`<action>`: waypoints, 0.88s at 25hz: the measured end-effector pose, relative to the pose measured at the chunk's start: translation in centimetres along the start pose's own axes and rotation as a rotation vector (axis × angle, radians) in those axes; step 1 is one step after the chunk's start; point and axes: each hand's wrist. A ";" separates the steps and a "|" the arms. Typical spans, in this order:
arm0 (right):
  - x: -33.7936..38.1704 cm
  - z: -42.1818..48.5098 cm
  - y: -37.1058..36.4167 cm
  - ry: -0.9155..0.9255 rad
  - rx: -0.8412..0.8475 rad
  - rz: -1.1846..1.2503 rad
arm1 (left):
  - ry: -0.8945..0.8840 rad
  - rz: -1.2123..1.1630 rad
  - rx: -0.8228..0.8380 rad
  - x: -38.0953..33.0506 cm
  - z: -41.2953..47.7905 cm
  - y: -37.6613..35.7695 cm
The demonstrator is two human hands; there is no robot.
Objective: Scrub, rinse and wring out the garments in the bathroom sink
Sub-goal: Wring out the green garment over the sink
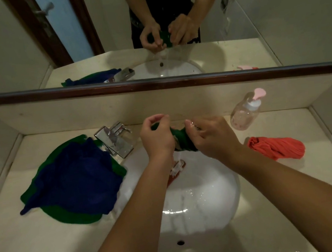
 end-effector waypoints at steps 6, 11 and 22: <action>4.0 -2.8 0.5 -0.545 0.306 0.436 | 0.131 -0.079 0.410 -1.1 1.4 4.3; 7.2 -5.2 0.5 -0.711 0.521 0.676 | 0.152 0.102 0.479 -1.7 2.0 5.8; 10.0 -6.3 0.6 -1.118 0.455 1.582 | 0.226 -0.036 0.917 -2.8 3.4 10.2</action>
Point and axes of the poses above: each hand's wrist, its own z-axis towards the middle knuckle, its own y-axis out of the back of the hand, x = y × z, and after that the axes turned 6 degrees about -z, right-handed
